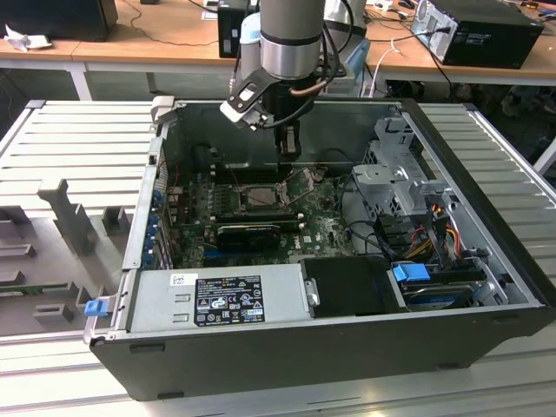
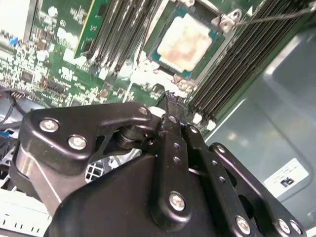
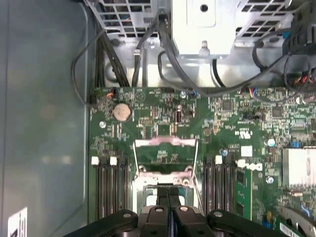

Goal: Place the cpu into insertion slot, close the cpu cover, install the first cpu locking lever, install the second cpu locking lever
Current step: 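Close the cpu cover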

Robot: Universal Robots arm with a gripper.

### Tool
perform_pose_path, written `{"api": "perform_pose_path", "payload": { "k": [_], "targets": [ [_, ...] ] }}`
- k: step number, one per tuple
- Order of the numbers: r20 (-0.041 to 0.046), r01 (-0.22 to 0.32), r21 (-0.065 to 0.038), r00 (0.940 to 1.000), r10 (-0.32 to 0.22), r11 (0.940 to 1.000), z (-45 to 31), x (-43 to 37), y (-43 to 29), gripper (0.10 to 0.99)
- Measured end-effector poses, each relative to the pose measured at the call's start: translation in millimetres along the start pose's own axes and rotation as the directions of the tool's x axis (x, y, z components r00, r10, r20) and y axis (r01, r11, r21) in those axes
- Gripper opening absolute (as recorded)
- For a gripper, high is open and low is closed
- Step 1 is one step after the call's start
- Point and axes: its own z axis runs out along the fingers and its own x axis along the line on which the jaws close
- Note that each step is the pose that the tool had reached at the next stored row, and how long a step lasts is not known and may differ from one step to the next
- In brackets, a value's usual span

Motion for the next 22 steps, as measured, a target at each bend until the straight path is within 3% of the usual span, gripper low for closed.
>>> {"api": "perform_pose_path", "payload": {
  "k": [5,19,22],
  "targets": [
    [-0.0001,0.0,0.0,1.0,0.0,1.0,1.0,0.2,17.9,0.106],
    [-0.0001,0.0,0.0,1.0,0.0,1.0,1.8,0.2,32.5,0.106],
    [0.0,0.0,0.0,1.0,0.0,1.0,2.4,0.3,39.7,0.106]
  ]
}}
